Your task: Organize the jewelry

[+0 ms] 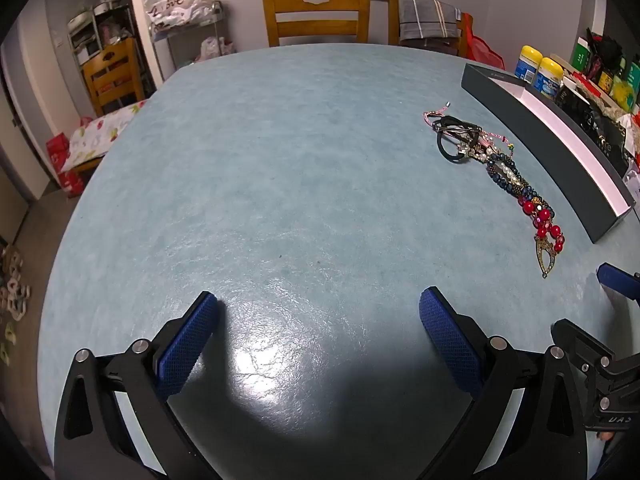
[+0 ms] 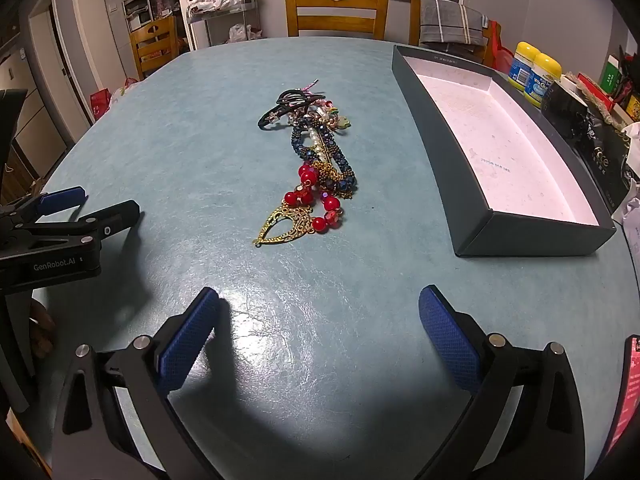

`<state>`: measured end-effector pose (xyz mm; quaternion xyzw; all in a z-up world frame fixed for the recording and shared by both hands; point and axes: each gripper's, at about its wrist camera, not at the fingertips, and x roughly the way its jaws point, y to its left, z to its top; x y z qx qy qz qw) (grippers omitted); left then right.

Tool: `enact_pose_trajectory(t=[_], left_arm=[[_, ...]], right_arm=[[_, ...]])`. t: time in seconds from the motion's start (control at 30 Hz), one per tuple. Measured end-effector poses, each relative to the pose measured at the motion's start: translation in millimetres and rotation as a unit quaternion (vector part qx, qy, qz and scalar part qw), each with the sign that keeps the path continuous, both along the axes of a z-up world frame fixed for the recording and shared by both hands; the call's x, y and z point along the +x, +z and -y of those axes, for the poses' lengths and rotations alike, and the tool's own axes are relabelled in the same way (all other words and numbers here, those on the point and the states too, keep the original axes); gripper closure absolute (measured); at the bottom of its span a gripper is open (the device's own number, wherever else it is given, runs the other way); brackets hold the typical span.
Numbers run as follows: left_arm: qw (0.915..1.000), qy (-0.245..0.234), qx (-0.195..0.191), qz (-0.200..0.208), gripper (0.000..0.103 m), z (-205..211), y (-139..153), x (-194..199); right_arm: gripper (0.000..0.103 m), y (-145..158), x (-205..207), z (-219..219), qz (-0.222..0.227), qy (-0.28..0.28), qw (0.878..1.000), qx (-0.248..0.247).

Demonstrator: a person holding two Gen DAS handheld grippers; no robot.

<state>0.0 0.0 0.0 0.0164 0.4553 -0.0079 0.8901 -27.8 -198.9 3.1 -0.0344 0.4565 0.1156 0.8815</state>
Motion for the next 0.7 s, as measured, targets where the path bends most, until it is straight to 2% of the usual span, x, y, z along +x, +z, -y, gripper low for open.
enact_pose_trajectory(t=[0.6,0.7], left_arm=[[1.0000,0.000,0.002,0.000,0.002,-0.7,0.1,0.0],[1.0000,-0.003,0.003,0.000,0.002,-2.8,0.3,0.2]], right_arm=[[0.004,-0.1,0.0,0.3,-0.001,0.001,1.000,0.004],[0.004,0.9,-0.3,3.2,0.001,0.002,1.000,0.018]])
